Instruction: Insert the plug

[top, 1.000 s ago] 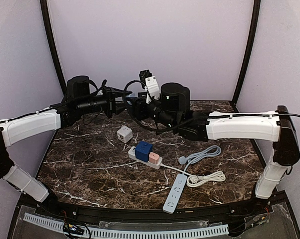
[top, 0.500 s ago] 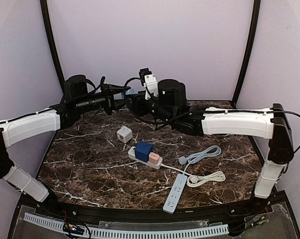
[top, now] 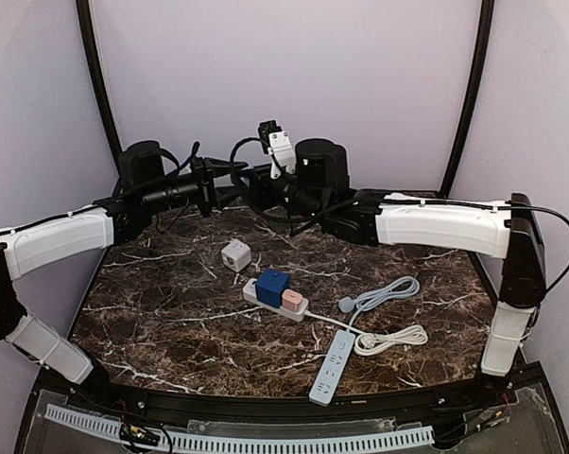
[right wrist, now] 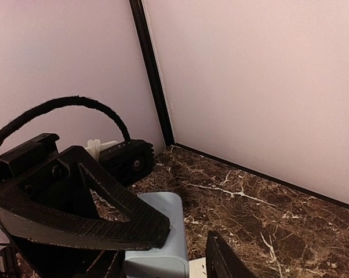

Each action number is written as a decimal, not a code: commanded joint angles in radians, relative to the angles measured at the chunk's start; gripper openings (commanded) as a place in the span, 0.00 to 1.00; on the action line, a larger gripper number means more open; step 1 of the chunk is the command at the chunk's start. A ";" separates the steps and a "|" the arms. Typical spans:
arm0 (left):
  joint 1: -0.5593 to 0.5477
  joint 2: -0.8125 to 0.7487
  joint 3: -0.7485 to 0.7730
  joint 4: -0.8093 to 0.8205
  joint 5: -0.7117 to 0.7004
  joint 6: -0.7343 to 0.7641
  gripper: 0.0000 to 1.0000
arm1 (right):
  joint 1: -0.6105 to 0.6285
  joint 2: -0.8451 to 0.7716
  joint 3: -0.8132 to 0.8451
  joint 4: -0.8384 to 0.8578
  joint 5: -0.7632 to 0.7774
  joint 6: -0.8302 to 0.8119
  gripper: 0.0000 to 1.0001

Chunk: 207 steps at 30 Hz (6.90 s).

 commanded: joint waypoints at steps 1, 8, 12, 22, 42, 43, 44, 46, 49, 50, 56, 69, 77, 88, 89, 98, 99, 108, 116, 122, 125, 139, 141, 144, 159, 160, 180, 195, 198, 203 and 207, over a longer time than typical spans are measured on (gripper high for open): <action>0.004 -0.029 0.013 0.034 0.037 0.019 0.22 | -0.013 0.028 0.053 -0.019 -0.025 0.002 0.40; 0.004 -0.025 0.018 0.036 0.042 0.020 0.22 | -0.013 0.022 0.050 -0.047 -0.034 -0.004 0.32; 0.004 -0.028 0.020 0.025 0.050 0.029 0.21 | -0.013 0.019 0.058 -0.079 -0.035 -0.018 0.33; 0.010 -0.040 0.009 -0.002 0.050 0.045 0.21 | -0.013 -0.010 0.049 -0.118 -0.003 -0.052 0.36; 0.023 -0.037 -0.001 -0.001 0.052 0.048 0.20 | -0.014 -0.022 0.057 -0.131 -0.006 0.022 0.00; 0.023 -0.038 -0.004 -0.002 0.050 0.049 0.20 | -0.013 -0.020 0.061 -0.145 -0.003 0.031 0.00; 0.023 -0.040 -0.012 -0.002 0.048 0.047 0.23 | -0.013 -0.020 0.062 -0.159 -0.003 0.035 0.00; 0.024 -0.045 -0.029 0.001 0.044 0.045 0.30 | -0.014 -0.025 0.053 -0.168 -0.009 0.040 0.00; 0.026 -0.052 -0.048 0.022 0.039 0.042 0.47 | -0.012 -0.050 0.025 -0.169 -0.013 0.041 0.00; 0.026 -0.055 -0.055 0.026 0.038 0.047 0.51 | -0.012 -0.059 0.015 -0.169 -0.013 0.037 0.00; 0.028 -0.074 -0.091 0.003 0.005 0.069 0.97 | -0.012 -0.107 -0.020 -0.216 -0.015 0.015 0.00; 0.088 -0.102 -0.184 0.008 0.002 0.182 0.99 | -0.012 -0.344 -0.144 -0.529 0.020 -0.005 0.00; 0.158 -0.121 -0.150 -0.295 0.011 0.479 0.99 | -0.012 -0.418 -0.086 -0.839 -0.041 0.024 0.00; 0.179 -0.062 -0.020 -0.623 -0.071 0.825 0.99 | 0.006 -0.352 0.052 -1.222 -0.136 0.048 0.00; 0.179 -0.057 -0.012 -0.650 -0.084 0.856 0.99 | 0.012 -0.342 0.061 -1.255 -0.142 0.045 0.00; 0.179 -0.022 0.066 -0.764 -0.143 0.989 0.97 | 0.073 -0.312 0.026 -1.393 -0.250 0.068 0.00; 0.179 -0.025 0.067 -0.777 -0.146 0.996 0.97 | 0.085 -0.310 0.016 -1.399 -0.265 0.069 0.00; 0.179 -0.069 0.064 -0.847 -0.187 1.067 0.95 | 0.119 -0.306 -0.074 -1.389 -0.356 0.170 0.00; 0.178 -0.090 0.045 -0.867 -0.193 1.087 0.95 | 0.120 -0.261 -0.146 -1.359 -0.490 0.456 0.00; 0.179 -0.100 0.017 -0.874 -0.195 1.111 0.95 | 0.120 -0.276 -0.196 -1.359 -0.535 0.627 0.00; 0.178 -0.099 0.008 -0.874 -0.192 1.117 0.94 | 0.120 -0.315 -0.222 -1.326 -0.545 0.723 0.00; 0.179 -0.082 -0.002 -0.866 -0.196 1.095 0.93 | 0.078 -0.451 -0.417 -1.109 -0.586 1.140 0.00; 0.179 -0.077 0.006 -0.876 -0.197 1.091 0.93 | 0.064 -0.454 -0.436 -1.094 -0.585 1.175 0.00; 0.179 -0.079 0.010 -0.884 -0.208 1.078 0.93 | 0.054 -0.449 -0.459 -1.061 -0.568 1.220 0.00; 0.179 -0.096 -0.021 -0.882 -0.217 1.051 0.92 | 0.031 -0.307 -0.476 -1.044 -0.485 1.254 0.00; 0.179 -0.098 -0.023 -0.879 -0.216 1.049 0.92 | 0.023 -0.306 -0.477 -1.047 -0.478 1.248 0.00; 0.179 -0.068 -0.032 -0.853 -0.212 1.024 0.91 | 0.011 -0.225 -0.480 -1.053 -0.505 1.177 0.00; 0.179 -0.003 -0.011 -0.841 -0.202 1.003 0.90 | 0.055 -0.221 -0.479 -1.066 -0.485 1.190 0.00; 0.179 0.004 -0.006 -0.841 -0.201 0.998 0.90 | 0.055 -0.213 -0.476 -1.080 -0.472 1.190 0.00; 0.178 0.013 -0.001 -0.845 -0.204 0.991 0.90 | 0.055 -0.197 -0.482 -1.101 -0.464 1.210 0.00; 0.179 0.012 0.002 -0.849 -0.203 0.985 0.89 | 0.056 -0.153 -0.438 -1.112 -0.446 1.203 0.00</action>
